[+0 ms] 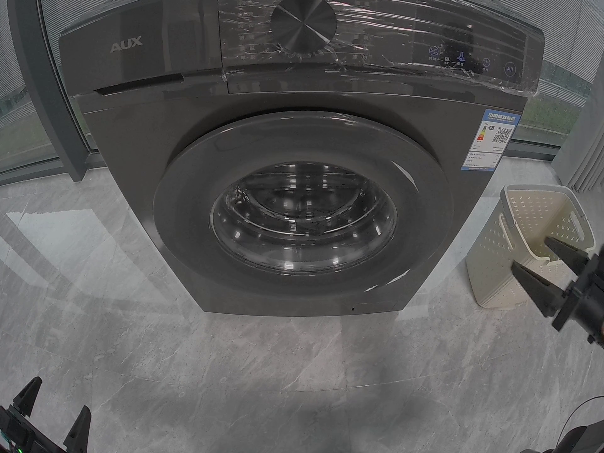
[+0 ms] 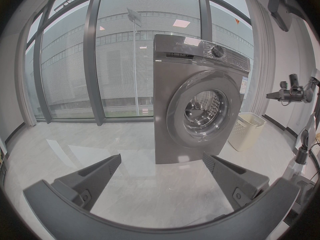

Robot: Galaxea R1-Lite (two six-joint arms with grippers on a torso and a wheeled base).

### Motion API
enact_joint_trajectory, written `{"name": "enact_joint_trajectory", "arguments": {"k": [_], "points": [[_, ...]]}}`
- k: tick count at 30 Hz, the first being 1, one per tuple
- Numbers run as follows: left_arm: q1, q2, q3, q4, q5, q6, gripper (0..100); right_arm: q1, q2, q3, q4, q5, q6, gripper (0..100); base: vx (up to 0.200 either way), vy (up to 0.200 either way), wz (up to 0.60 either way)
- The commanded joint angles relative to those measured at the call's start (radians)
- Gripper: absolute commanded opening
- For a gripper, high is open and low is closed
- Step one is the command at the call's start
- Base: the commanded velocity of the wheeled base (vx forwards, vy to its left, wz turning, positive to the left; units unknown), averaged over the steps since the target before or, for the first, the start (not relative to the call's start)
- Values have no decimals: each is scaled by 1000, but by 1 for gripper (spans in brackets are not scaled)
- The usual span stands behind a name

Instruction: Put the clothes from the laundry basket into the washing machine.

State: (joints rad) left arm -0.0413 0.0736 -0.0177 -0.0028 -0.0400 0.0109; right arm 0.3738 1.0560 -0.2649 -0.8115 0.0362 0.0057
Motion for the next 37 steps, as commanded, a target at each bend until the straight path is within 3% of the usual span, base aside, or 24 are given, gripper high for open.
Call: {"name": "enact_joint_trajectory", "arguments": {"k": [1,2,4,6,9,12,15,16,22,25,37], "points": [[0,2,18,0,0,-2,100,-286,-588,236,178,13,-29,100,0,0,0],[0,2,18,0,0,-2,100,-288,-594,236,186,13,-29,100,0,0,0],[0,3,18,0,0,-5,100,-297,-755,242,337,13,-27,100,0,0,0],[0,2,18,0,0,-5,100,-299,-794,246,376,13,-27,100,0,0,0],[0,2,18,0,0,-5,100,-340,-1024,265,621,16,-27,100,0,0,0],[0,2,18,0,0,-3,100,-380,-1056,265,741,18,-12,100,0,0,0],[0,2,18,0,0,-6,100,-377,-1056,265,805,-56,-1,100,0,0,0],[0,2,18,0,0,-6,100,-377,-1056,265,819,-68,5,100,0,0,0],[1,2,18,0,3,-15,100,-378,-1056,265,808,-44,-9,100,0,0,0],[4,0,18,-2,3,-2,100,-378,-1056,265,808,-42,-9,100,0,0,0],[43,-72,18,-2,12,-5,100,-378,-1056,265,808,-42,-4,100,0,0,0]]}}
